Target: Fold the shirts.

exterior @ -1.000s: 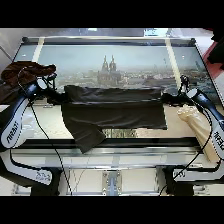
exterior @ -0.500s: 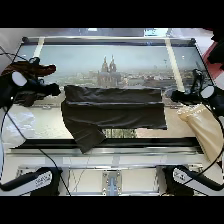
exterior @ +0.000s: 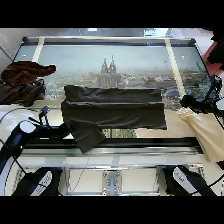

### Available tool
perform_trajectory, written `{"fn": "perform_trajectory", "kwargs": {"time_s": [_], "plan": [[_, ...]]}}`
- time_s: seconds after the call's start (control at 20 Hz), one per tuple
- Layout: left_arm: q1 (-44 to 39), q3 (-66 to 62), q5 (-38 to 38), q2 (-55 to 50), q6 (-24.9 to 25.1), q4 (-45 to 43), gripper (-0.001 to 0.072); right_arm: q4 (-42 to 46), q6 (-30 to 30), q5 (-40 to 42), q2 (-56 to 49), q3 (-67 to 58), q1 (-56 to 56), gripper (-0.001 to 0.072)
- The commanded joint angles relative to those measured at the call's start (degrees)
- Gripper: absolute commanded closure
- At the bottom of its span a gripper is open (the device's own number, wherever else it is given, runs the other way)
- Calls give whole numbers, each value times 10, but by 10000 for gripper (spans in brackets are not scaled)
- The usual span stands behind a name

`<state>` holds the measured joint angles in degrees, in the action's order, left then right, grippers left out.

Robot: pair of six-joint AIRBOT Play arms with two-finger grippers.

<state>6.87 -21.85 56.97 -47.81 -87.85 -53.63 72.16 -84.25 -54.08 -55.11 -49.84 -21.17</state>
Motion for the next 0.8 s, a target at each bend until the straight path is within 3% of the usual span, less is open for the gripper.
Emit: {"fn": "perform_trajectory", "kwargs": {"time_s": [0.0, 0.6, 0.65, 0.75], "plan": [[1, 60, -16, 11, -24, 37, 212, -38, 23, 1, 9, 5, -3, 261], [-15, 61, -46, -57, -9, 70, 230, -47, 22, 4, 9, 5, -3, 262], [-23, 61, -51, -64, -2, 87, 253, -49, 22, 4, 9, 5, -3, 262], [-38, 61, -52, -69, 10, 105, 542, -49, 22, 4, 9, 5, -3, 263]]}}
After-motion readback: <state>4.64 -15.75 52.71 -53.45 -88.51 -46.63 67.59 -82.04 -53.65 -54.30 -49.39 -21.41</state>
